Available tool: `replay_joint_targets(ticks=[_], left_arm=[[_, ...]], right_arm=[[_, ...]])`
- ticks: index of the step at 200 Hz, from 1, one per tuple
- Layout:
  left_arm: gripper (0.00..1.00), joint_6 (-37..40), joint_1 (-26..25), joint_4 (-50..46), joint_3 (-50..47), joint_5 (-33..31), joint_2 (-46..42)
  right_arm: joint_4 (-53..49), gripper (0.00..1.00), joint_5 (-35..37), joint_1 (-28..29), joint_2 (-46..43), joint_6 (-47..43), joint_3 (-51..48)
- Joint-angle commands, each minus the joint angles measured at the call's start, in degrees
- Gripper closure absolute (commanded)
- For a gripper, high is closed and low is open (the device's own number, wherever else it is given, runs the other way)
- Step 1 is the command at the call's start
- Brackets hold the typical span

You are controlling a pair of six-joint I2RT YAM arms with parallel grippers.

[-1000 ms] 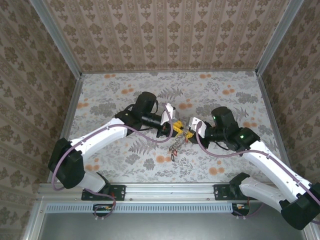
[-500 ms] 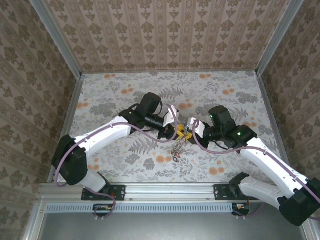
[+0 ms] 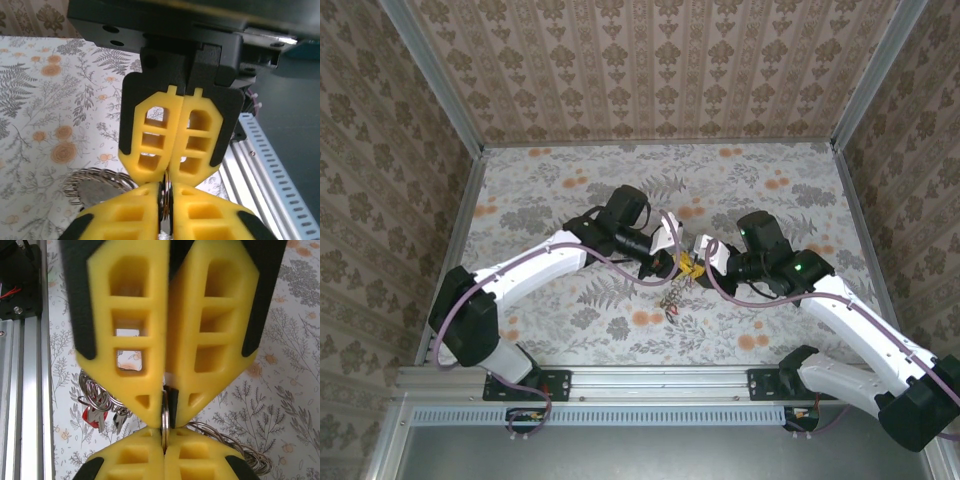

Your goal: Put the keys on the keyring

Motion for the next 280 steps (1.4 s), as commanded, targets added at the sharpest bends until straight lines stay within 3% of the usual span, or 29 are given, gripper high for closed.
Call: replay_joint_targets(ticks=[1,21,37,61,142,183,242,280], left_arm=[[1.00,1.50,-0.46,-2.85,2.21,2.44,0.83],[1.00,1.69,-0.35,-2.54,2.37,3.26,0.49],[1.00,0.23,0.34,-0.05,1.63,4.03,-0.56],[1.00,-7.47,3.60,11.69,-2.31,11.09,-2.97],[1.00,-13.33,6.03,23.83,-8.55,12.84,-7.06],[1.00,-12.69,6.00,24.29,-9.33,14.65,-7.41],[1.00,-11.83,6.17,25.56,-10.48,15.34,-8.07],[1.00,-12.17,6.26,25.93,-10.40,14.37,-7.85]], right_arm=[[3.63,1.00,-1.38,0.15,-0.56,-0.51,1.92],[3.80,1.00,-1.55,0.10,-0.89,-0.35,1.68],[4.42,0.76,-3.55,-0.09,-2.56,0.34,0.41],[10.18,0.65,-7.00,-1.80,-7.23,5.30,-4.11],[16.64,0.65,-3.71,-2.67,-11.34,9.19,-10.47],[19.47,0.66,-2.26,-2.67,-8.89,8.66,-10.15],[22.04,0.61,-6.93,-2.58,-10.83,8.40,-12.90],[27.96,0.56,-7.63,-2.19,-10.48,13.40,-16.19]])
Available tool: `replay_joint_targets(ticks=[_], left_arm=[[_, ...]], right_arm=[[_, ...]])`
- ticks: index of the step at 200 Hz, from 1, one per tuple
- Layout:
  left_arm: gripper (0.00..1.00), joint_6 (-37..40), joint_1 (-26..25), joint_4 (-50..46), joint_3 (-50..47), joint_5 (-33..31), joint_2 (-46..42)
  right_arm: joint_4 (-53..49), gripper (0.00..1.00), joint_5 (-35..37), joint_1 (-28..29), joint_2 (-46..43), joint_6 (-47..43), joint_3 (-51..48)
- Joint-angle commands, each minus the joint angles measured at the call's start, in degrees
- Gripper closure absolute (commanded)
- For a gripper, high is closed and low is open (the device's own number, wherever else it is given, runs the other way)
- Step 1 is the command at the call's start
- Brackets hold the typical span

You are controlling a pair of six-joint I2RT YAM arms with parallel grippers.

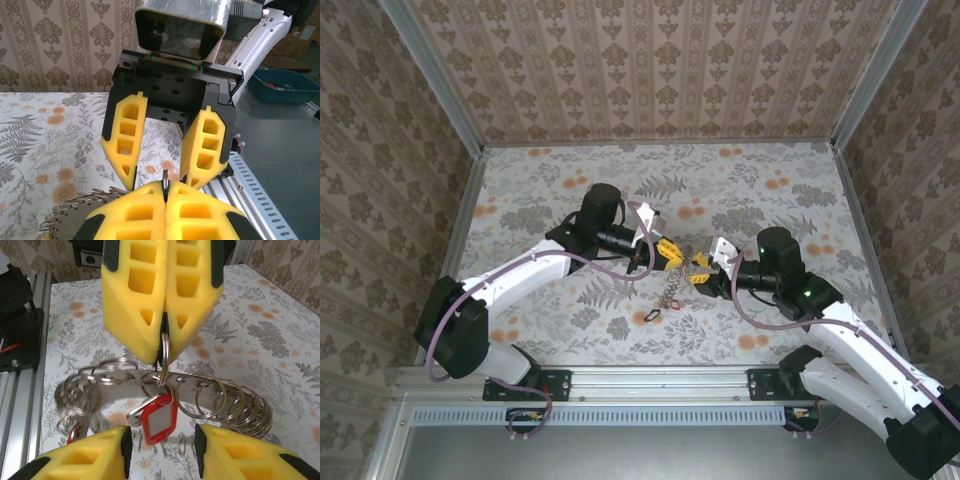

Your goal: Put the keys on the keyring

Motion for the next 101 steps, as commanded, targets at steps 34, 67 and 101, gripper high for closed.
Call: replay_joint_targets(ticks=[34,67,101], left_arm=[[1.00,-1.39,0.34,4.20,0.26,0.61,-1.87],[1.00,-2.24,0.36,4.52,0.58,-0.39,-1.35],[1.00,-3.51,0.41,5.22,0.68,-1.16,-0.56]], right_arm=[[12.47,0.55,1.32,1.06,-0.40,8.30,-5.66],[17.80,0.55,3.06,2.26,-0.46,10.45,-7.62],[20.36,0.58,5.43,3.91,-0.39,11.13,-8.79]])
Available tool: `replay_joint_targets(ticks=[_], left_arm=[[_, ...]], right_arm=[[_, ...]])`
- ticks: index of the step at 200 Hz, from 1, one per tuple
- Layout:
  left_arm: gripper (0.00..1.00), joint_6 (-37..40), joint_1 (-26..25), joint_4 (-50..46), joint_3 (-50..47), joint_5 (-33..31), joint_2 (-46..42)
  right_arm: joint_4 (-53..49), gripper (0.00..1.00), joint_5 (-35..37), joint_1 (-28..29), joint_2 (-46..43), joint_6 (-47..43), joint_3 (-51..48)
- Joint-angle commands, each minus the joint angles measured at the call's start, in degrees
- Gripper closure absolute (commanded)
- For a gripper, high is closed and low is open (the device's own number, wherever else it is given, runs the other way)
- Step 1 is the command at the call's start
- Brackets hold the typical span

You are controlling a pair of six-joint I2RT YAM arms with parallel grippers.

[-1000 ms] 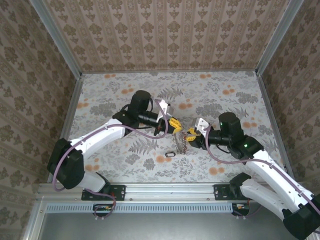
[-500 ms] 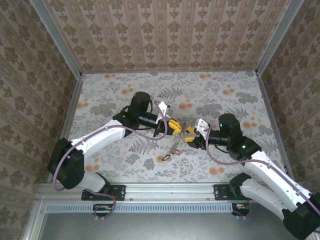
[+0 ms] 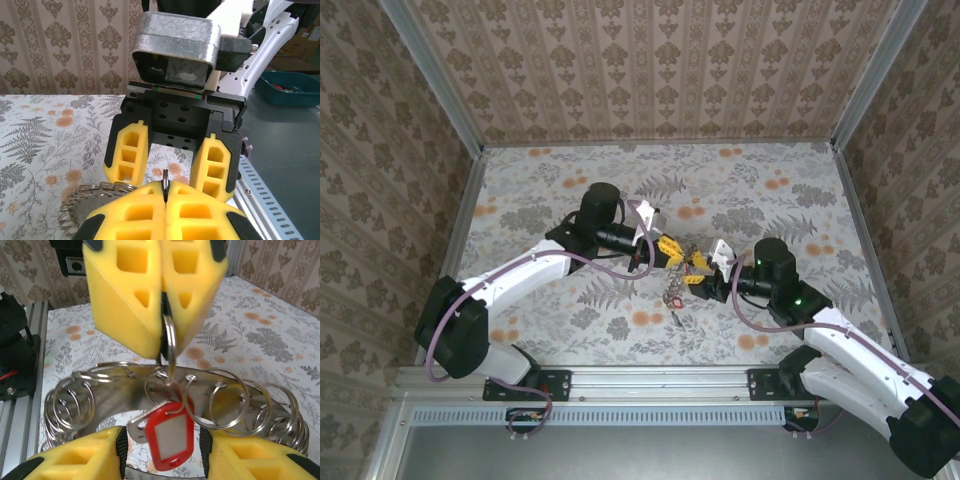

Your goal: Put the keys on the keyring

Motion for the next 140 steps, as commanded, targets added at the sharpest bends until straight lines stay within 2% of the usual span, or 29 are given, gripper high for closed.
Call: replay_joint_targets(ticks=[1,82,140], left_arm=[[1.00,-2.07,0.39,3.50,0.71,0.45,-0.57],[1.00,-3.46,0.36,4.18,0.57,-0.06,0.43],[1.00,-2.92,0.62,1.89,0.29,-2.20,1.67]], right_arm=[[4.52,0.59,2.70,1.09,-0.44,1.83,-1.02],[5.05,0.98,6.93,1.55,-1.32,-0.95,-1.03],[-10.73,1.00,7.59,1.55,-3.58,-7.33,5.78]])
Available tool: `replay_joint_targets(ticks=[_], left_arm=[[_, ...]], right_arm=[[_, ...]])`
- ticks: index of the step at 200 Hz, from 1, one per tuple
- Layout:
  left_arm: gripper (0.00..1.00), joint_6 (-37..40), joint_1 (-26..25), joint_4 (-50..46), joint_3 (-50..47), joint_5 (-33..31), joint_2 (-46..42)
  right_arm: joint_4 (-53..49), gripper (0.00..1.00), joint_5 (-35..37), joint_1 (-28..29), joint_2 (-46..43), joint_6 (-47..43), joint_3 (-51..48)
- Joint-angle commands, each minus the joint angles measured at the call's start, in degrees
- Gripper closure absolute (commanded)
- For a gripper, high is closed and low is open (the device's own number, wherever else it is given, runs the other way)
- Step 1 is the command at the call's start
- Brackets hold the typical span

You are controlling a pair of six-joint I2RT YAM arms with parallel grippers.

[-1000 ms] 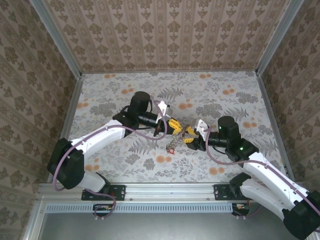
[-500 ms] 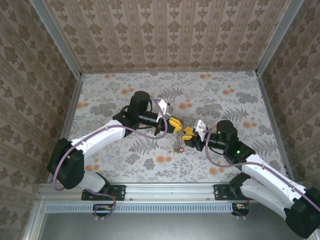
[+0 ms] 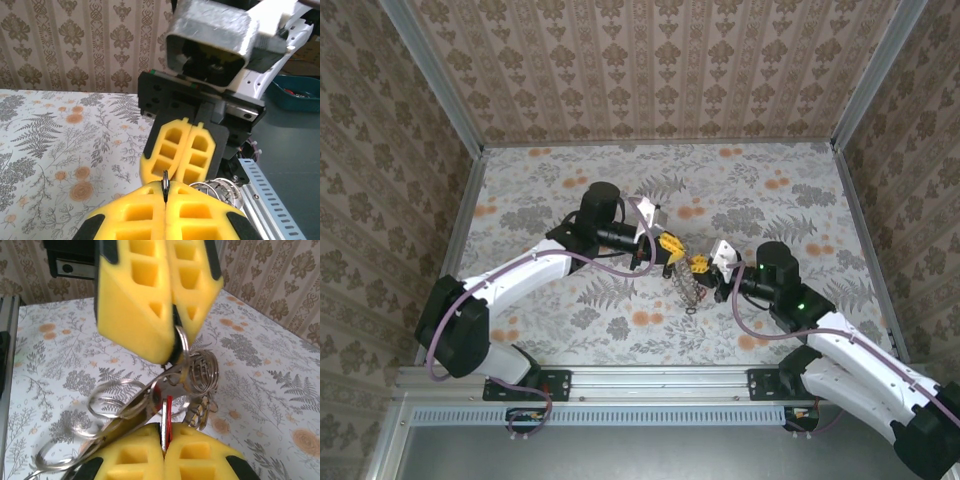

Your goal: Put the keys on the keyring

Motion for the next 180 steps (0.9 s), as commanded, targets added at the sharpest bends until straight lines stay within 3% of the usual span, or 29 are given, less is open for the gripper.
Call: replay_joint_targets(ticks=[1,60,131,180], left_arm=[[1.00,-0.59,0.56,0.18,0.29,0.23,1.22],[1.00,2.76,0.03,-4.81,1.38,0.81,2.60],[1.00,7.18,-0.11,-9.47,1.06,-0.47,2.45],[1.00,9.55,-1.35,-13.32,3.47,-1.00,5.12]], right_arm=[[-8.55,1.00,1.04,0.26,-0.76,-3.94,5.24],[-22.63,1.00,3.18,0.26,4.07,-11.81,15.85],[-45.09,1.00,13.20,0.34,11.67,-26.58,30.48],[-46.24,1.00,19.65,2.90,14.34,-33.14,34.85]])
